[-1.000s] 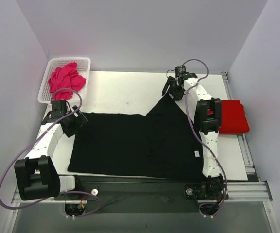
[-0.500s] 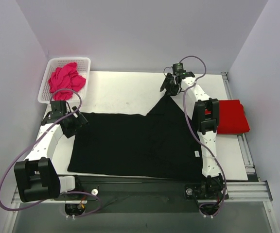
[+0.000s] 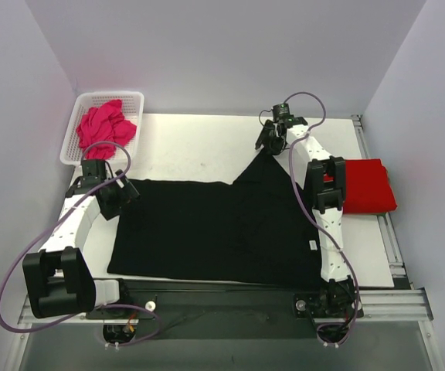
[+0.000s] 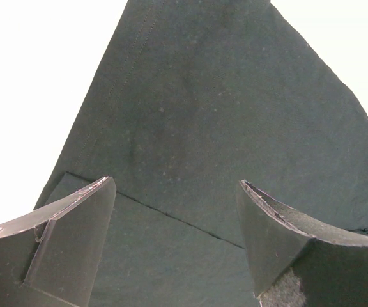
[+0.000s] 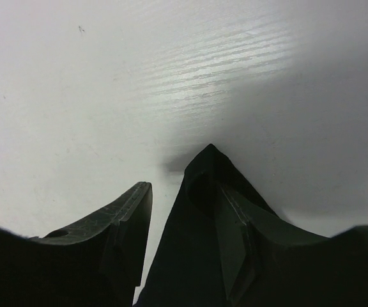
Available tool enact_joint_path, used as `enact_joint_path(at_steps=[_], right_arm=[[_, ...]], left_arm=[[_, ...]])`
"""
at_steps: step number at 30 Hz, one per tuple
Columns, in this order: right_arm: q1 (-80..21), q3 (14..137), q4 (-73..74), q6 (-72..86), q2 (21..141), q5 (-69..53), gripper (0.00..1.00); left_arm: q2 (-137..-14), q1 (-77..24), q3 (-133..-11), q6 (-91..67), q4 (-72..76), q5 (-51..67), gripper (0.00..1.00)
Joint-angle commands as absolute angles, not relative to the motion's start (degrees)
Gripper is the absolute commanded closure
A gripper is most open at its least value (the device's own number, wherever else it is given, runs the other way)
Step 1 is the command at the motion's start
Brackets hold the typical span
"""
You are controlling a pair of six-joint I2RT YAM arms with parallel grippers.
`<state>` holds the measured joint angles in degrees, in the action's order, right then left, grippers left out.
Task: Fold and stack the t-shirts
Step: Grap the side of the flattened tshirt furthest away from the robot with both arms
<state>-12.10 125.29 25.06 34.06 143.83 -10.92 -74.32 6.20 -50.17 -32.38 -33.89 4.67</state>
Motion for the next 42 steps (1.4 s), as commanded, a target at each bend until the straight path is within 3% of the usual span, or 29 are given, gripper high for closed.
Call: enact_joint_path(at_steps=[1, 7, 10, 16, 24, 31, 34, 42], right_arm=[[-12.66, 125.77, 26.28, 32.35, 141.95, -8.09, 0.57], [-12.48, 125.86, 26.28, 30.59, 141.15, -6.24, 0.6], [-12.48, 126.21, 26.37, 30.32, 141.59, -6.06, 0.66], [-12.57, 125.77, 26.45, 29.97, 141.94, -5.63, 0.99], [-12.39, 121.3, 26.54, 29.97, 137.29, -5.18, 1.0], [-12.13, 113.12, 26.54, 30.32, 130.96, -7.03, 1.0], [-12.13, 110.84, 26.54, 29.8, 129.38, -7.64, 1.0], [-11.95, 108.55, 27.95, 29.18, 126.74, -8.44, 1.0]], left_arm=[[-74.53, 6.68, -53.09, -31.2, -34.19, 3.96, 0.13], [-74.53, 6.77, -52.56, -31.2, -34.19, 4.13, 0.13], [-74.88, 6.68, -52.56, -31.2, -34.1, 4.22, 0.13], [-75.94, 6.68, -53.35, -30.5, -33.93, 3.87, 0.13], [-81.47, 6.85, -57.64, -26.9, -32.08, 1.59, 0.17], [-87.62, 6.94, -60.21, -23.82, -25.15, -2.9, 0.35], [-89.99, 6.68, -59.68, -22.42, -19.26, -2.99, 0.47], [-93.51, 5.45, -54.93, -21.97, -2.03, -8.34, 0.52]])
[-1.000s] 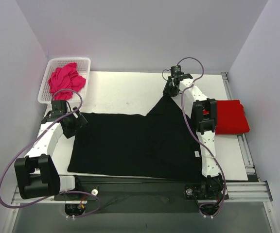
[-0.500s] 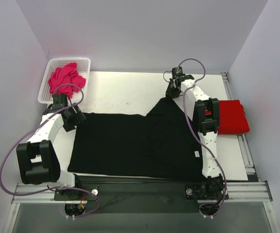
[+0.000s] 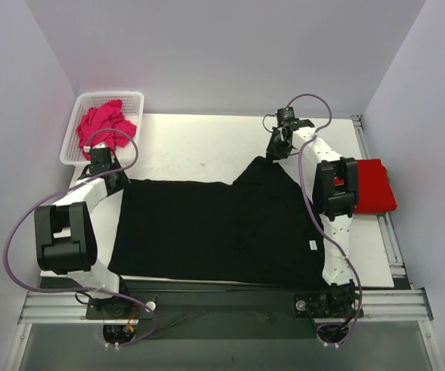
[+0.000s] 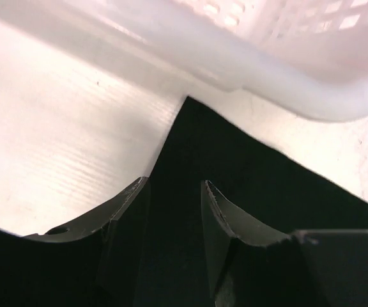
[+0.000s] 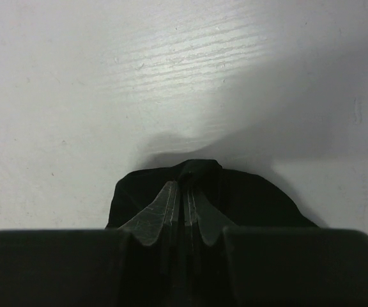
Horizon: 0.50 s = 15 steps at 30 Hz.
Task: Fold and stack the t-shirts
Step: Grap the side of the flattened tshirt furthest away from the robot with both arms
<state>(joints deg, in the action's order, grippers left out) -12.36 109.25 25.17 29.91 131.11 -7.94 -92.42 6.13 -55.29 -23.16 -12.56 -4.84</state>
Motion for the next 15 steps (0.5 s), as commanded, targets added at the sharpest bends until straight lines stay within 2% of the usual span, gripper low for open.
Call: enact_joint_path(at_steps=[1, 6, 10, 15], right_arm=[[-12.04, 108.28, 28.04, 29.01, 126.48, -8.44, 1.0], [-11.95, 106.88, 28.65, 29.0, 125.16, -8.35, 1.0], [-11.78, 106.08, 28.92, 28.92, 124.37, -8.17, 1.0], [-11.6, 105.47, 29.0, 29.0, 123.58, -8.17, 1.0]], left_arm=[[-94.04, 5.19, -55.02, -21.8, -1.15, -9.13, 0.52], [-98.52, 4.75, -55.98, -21.36, 4.12, -8.53, 0.51], [-100.98, 3.87, -57.56, -22.15, 5.8, -8.0, 0.46], [-104.76, 2.99, -62.31, -23.2, 0.45, -11.78, 0.46]])
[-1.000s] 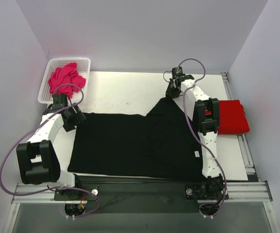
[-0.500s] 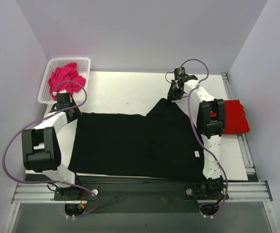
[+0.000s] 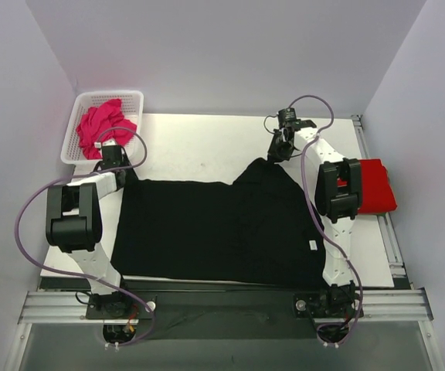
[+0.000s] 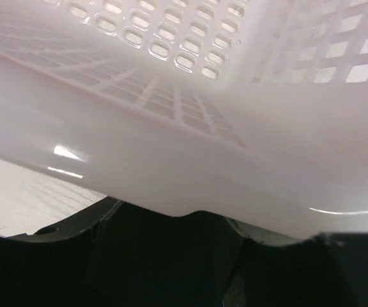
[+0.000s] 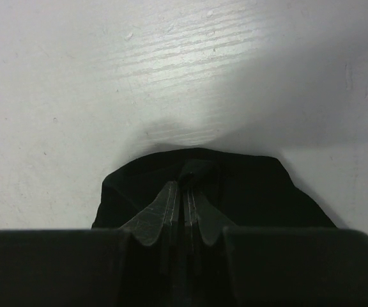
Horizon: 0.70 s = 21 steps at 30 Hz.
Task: Fold and stack the t-shirts
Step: Grap the side of the flattened tshirt furthest away from the robot with both arms
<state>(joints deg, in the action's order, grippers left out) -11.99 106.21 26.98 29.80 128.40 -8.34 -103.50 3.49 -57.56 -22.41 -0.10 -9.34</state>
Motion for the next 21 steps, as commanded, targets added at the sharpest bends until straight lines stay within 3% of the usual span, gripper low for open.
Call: enact_joint_path(at_steps=[1, 5, 9, 13, 21], right_arm=[[-11.6, 105.38, 29.0, 29.09, 123.57, -8.17, 1.0], [-11.6, 105.21, 29.0, 29.18, 123.14, -8.17, 1.0], [-11.51, 105.2, 29.0, 29.44, 122.96, -8.09, 1.0], [-11.6, 105.12, 29.0, 29.62, 122.96, -8.09, 1.0], [-11.51, 105.64, 29.0, 30.23, 123.22, -8.26, 1.0]], left_arm=[[-105.9, 2.99, -63.18, -23.12, -1.82, -11.69, 0.46], [-108.8, 2.99, -67.66, -23.11, -6.76, -11.69, 0.47], [-109.25, 3.08, -68.2, -23.29, -9.05, -12.3, 0.55], [-109.6, 2.99, -68.38, -23.64, -11.77, -13.71, 0.56], [-112.14, 2.37, -71.27, -23.64, -16.87, -15.91, 0.45]])
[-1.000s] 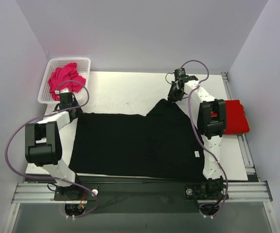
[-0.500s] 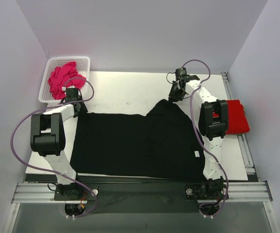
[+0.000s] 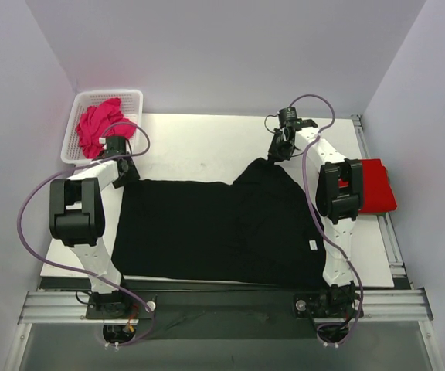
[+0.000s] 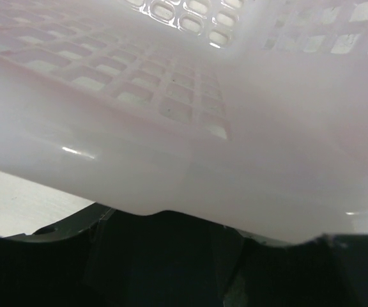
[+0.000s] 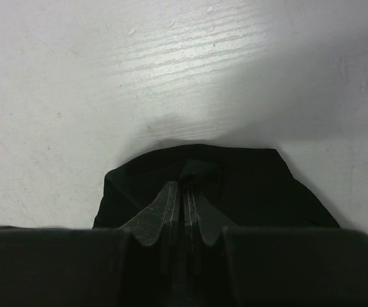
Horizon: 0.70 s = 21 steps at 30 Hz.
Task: Fold and stack the t-shirts
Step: Grap the side of the flattened tshirt furthest away from the robot with both arms
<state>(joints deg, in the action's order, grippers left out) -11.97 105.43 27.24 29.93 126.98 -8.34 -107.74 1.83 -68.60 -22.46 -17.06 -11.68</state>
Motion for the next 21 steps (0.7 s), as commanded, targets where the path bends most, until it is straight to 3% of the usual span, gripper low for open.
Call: enact_joint_path(at_steps=[1, 4, 8, 14, 16, 19, 21], right_arm=[[-11.51, 105.64, 29.0, 30.23, 123.14, -8.26, 1.0], [-11.43, 105.64, 29.0, 30.41, 122.78, -8.17, 1.0], [-11.42, 105.56, 28.92, 30.67, 122.52, -8.0, 1.0], [-11.25, 105.64, 28.92, 31.29, 122.43, -7.65, 1.0], [-11.16, 105.82, 29.0, 31.46, 122.43, -7.65, 1.0], [-11.16, 105.82, 28.92, 31.81, 122.43, -7.73, 1.0], [-11.25, 105.65, 28.92, 31.99, 122.34, -7.82, 1.0]], left_arm=[[-113.28, 2.37, -72.67, -23.47, -18.18, -15.91, 0.45], [-115.65, 2.02, -74.96, -22.94, -20.73, -16.43, 0.52], [-117.59, 1.67, -75.94, -21.54, -22.68, -16.96, 0.69], [-117.69, 1.06, -74.71, -20.39, -22.68, -16.35, 0.82], [-115.67, 0.88, -73.48, -19.95, -21.28, -16.26, 0.81], [-112.43, 0.53, -71.81, -19.25, -18.82, -16.09, 0.63], [-109.53, 0.53, -71.02, -18.2, -16.45, -16.17, 0.58]])
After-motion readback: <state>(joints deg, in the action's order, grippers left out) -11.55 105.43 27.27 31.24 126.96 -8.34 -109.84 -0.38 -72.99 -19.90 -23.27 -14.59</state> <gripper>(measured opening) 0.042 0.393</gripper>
